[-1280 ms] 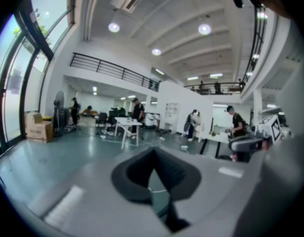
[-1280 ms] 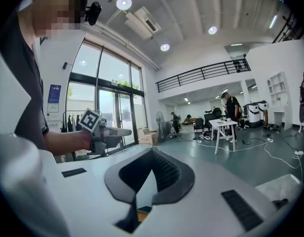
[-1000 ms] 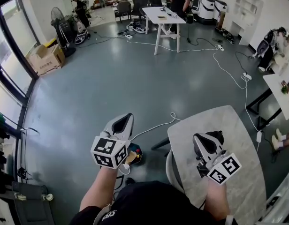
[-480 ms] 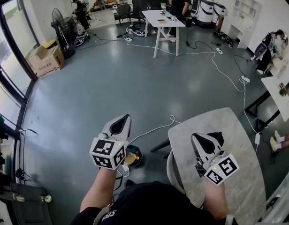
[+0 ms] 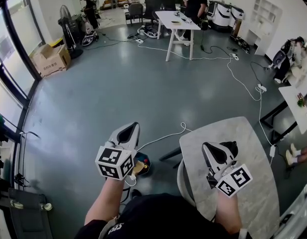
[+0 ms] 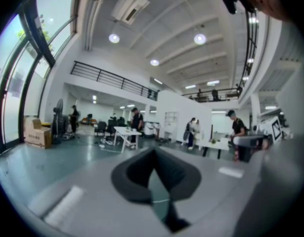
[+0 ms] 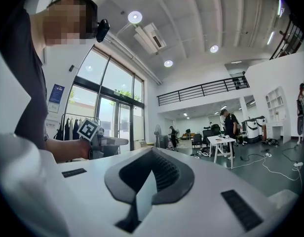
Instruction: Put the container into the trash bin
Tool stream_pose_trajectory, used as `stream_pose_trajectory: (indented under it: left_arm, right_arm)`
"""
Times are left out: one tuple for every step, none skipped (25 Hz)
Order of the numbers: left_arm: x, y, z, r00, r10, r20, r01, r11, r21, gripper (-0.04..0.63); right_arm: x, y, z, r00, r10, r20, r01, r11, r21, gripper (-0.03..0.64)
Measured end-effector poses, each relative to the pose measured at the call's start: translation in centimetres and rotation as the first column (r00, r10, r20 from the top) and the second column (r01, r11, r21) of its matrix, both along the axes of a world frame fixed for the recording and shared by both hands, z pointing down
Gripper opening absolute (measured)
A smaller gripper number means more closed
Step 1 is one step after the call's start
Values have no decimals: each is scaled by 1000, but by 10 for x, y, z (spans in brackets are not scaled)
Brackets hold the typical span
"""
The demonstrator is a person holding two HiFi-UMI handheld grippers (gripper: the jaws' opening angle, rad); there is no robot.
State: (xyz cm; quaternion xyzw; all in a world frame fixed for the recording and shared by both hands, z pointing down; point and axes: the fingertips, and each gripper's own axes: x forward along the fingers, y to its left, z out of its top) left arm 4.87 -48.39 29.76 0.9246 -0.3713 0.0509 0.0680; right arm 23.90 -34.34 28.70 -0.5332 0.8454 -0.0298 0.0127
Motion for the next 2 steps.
stream_pose_trajectory:
  left_arm:
    - [1,1,1,1000,0,0,0,1000,-1,9]
    - [2,2,1,1000,-1,1,1,1000,-1,9]
  right_arm:
    - [1,1,1,1000,-1,2,1,1000,-2,-9]
    - [2,2,1,1000,-1,4,1,1000,-4,-9]
